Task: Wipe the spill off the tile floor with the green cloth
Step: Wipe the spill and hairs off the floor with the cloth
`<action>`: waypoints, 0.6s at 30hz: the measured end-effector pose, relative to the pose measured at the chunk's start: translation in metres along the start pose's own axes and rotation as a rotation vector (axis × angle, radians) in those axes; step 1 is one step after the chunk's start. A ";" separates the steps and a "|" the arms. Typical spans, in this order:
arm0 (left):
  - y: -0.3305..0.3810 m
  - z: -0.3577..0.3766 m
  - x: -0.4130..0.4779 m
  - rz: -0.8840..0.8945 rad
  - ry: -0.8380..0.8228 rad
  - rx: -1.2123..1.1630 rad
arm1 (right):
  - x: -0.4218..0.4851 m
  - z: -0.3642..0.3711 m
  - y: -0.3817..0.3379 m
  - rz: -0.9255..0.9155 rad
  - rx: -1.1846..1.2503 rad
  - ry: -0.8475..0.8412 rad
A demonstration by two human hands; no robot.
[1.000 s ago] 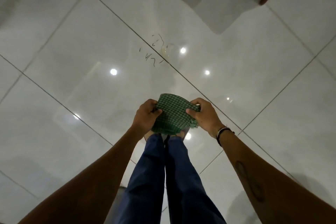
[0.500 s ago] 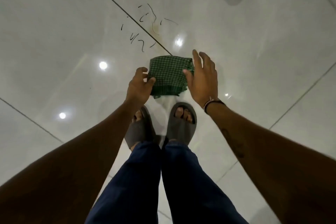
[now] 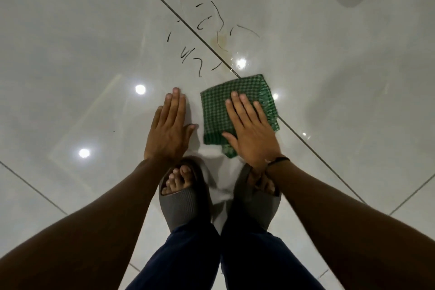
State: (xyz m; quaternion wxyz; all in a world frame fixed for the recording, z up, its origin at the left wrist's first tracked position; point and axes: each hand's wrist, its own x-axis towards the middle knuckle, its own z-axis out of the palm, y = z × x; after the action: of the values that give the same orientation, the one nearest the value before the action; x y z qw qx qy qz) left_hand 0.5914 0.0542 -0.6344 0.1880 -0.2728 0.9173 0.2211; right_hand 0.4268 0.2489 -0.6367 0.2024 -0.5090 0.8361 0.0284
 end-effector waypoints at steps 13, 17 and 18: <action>-0.041 -0.019 0.036 -0.097 0.056 -0.045 | 0.066 0.003 -0.005 0.011 -0.015 0.102; -0.041 -0.016 0.038 -0.102 0.039 -0.037 | 0.048 0.001 0.027 0.063 -0.047 0.081; -0.041 -0.015 0.038 -0.108 0.040 -0.032 | 0.063 -0.004 0.026 0.163 -0.022 0.116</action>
State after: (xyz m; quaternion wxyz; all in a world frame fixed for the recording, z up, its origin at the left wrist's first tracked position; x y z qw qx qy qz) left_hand 0.5828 -0.0002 -0.6524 0.1769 -0.3292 0.9012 0.2196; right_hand 0.3777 0.2074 -0.6602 0.1450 -0.4425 0.8846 0.0245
